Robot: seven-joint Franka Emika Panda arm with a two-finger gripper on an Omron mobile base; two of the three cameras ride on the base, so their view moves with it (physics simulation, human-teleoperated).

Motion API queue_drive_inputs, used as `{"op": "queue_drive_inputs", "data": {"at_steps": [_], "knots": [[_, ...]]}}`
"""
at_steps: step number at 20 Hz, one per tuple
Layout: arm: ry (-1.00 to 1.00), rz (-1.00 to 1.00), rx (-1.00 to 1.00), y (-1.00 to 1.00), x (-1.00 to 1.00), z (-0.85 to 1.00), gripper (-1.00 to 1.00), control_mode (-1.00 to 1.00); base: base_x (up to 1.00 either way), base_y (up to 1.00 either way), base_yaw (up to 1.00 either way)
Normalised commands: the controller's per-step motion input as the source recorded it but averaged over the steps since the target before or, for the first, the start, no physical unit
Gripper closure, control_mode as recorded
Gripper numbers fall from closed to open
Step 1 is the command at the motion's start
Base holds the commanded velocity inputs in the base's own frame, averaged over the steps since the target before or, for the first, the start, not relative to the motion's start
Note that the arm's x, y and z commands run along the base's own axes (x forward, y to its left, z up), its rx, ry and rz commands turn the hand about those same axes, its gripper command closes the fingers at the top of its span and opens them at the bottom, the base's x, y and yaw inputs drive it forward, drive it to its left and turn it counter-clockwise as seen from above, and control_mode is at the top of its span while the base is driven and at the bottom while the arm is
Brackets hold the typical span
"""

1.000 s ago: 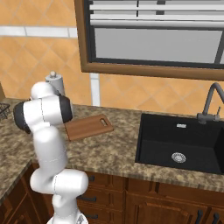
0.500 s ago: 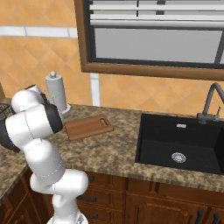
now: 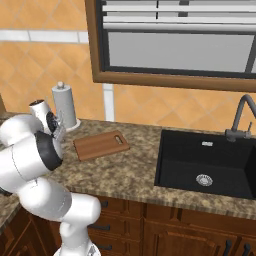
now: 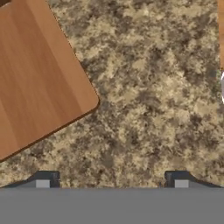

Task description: Pick up the sponge from the counter and clean the cutting board by briefly scrubbing or pressing down on the cutting board. Once finished, release the sponge.

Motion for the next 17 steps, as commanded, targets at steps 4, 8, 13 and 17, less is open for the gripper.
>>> {"op": "queue_drive_inputs", "data": {"at_steps": [4, 8, 13, 17], "knots": [[-0.03, 0.00, 0.28, -0.98, 0.00, 1.00, -1.00, -1.00, 0.00, 0.00, 0.00], [-0.03, -0.06, 0.20, -1.00, -0.08, 1.00, -1.00, -1.00, 0.00, 0.00, 0.00], [0.00, -0.13, 0.01, -1.00, -0.51, 0.94, -1.00, -1.00, 0.00, 0.00, 0.00], [0.00, -0.11, -0.07, -1.00, -0.95, 0.27, -1.00, -1.00, 0.00, 0.00, 0.00]]}}
